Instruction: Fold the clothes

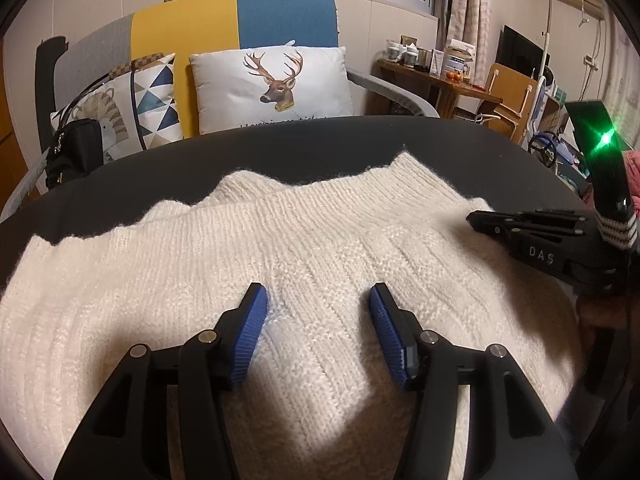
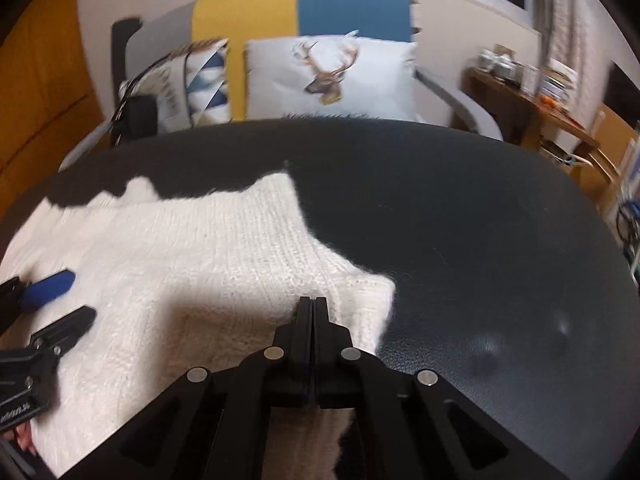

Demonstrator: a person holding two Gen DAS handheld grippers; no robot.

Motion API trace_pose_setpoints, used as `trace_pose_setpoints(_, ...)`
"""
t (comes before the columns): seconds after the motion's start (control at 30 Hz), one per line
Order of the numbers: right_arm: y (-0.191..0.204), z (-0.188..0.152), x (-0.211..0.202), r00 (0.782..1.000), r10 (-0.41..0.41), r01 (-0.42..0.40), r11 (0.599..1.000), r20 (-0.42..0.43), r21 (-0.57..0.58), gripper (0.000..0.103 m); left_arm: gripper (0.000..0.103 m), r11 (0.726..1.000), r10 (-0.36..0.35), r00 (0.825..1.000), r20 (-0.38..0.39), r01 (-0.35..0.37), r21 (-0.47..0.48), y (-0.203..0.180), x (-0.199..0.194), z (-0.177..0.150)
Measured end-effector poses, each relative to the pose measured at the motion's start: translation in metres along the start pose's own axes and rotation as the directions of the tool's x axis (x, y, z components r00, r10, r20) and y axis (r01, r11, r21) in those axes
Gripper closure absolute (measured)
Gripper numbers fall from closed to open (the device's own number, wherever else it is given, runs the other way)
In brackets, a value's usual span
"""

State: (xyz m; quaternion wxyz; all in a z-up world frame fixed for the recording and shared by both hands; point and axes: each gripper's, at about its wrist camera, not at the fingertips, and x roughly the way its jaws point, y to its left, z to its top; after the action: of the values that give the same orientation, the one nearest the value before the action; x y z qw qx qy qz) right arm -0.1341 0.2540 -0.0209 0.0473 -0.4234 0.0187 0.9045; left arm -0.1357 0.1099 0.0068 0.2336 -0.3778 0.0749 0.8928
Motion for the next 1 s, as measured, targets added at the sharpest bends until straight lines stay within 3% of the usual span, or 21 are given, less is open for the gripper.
trace_pose_setpoints(0.13, 0.004, 0.008, -0.007, 0.999, -0.014, 0.012, 0.999, -0.043, -0.041, 0.103, 0.046, 1.0, -0.012, 1.0, 0.001, 0.012, -0.01, 0.002, 0.0, 0.0)
trace_pose_setpoints(0.2, 0.009, 0.015, -0.03, 1.0, -0.014, 0.014, 1.0, 0.013, -0.028, 0.096, 0.046, 1.0, -0.014, 1.0, 0.002, 0.014, -0.013, 0.002, 0.0, -0.001)
trace_pose_setpoints(0.27, 0.023, 0.016, -0.054, 0.996, 0.053, -0.05, 0.998, 0.071, -0.048, 0.096, 0.046, 1.0, -0.014, 1.0, 0.003, 0.014, -0.014, 0.002, 0.0, -0.001)
trace_pose_setpoints(0.33, 0.043, 0.01, -0.063, 0.991, 0.122, -0.117, 0.99, 0.059, -0.082, 0.096, 0.046, 1.0, -0.015, 1.0, 0.002, 0.016, -0.015, 0.001, 0.0, -0.001)
trace_pose_setpoints(0.4, 0.057, 0.001, -0.058, 0.987, 0.157, -0.154, 0.984, 0.025, -0.091, 0.096, 0.046, 1.0, -0.021, 1.0, 0.004, 0.021, -0.02, 0.002, -0.001, -0.001)
trace_pose_setpoints(0.5, 0.058, -0.017, -0.032, 0.986, 0.162, -0.163, 0.987, -0.026, -0.014, 0.096, 0.046, 0.999, -0.031, 1.0, 0.005, 0.031, -0.028, 0.003, -0.001, 0.0)
trace_pose_setpoints(0.63, 0.047, -0.032, -0.026, 0.979, 0.197, -0.2, 0.977, 0.051, 0.074, 0.097, 0.046, 0.999, -0.024, 1.0, 0.006, 0.024, -0.022, 0.002, -0.001, 0.0)
trace_pose_setpoints(0.73, 0.051, -0.033, -0.028, 0.982, 0.182, -0.185, 0.981, 0.058, 0.064, 0.097, 0.046, 0.999, -0.018, 1.0, 0.006, 0.019, -0.027, 0.002, -0.006, 0.002)
trace_pose_setpoints(0.9, 0.05, -0.03, -0.029, 0.983, 0.171, -0.174, 0.983, 0.064, 0.055, 0.097, 0.046, 0.997, -0.008, 0.999, 0.045, 0.012, -0.08, 0.02, -0.045, -0.01)
trace_pose_setpoints(1.0, 0.049, -0.03, -0.03, 0.983, 0.169, -0.173, 0.984, 0.066, 0.053, 0.097, 0.046, 0.994, 0.058, 0.993, 0.104, -0.049, -0.094, 0.046, -0.079, -0.028)
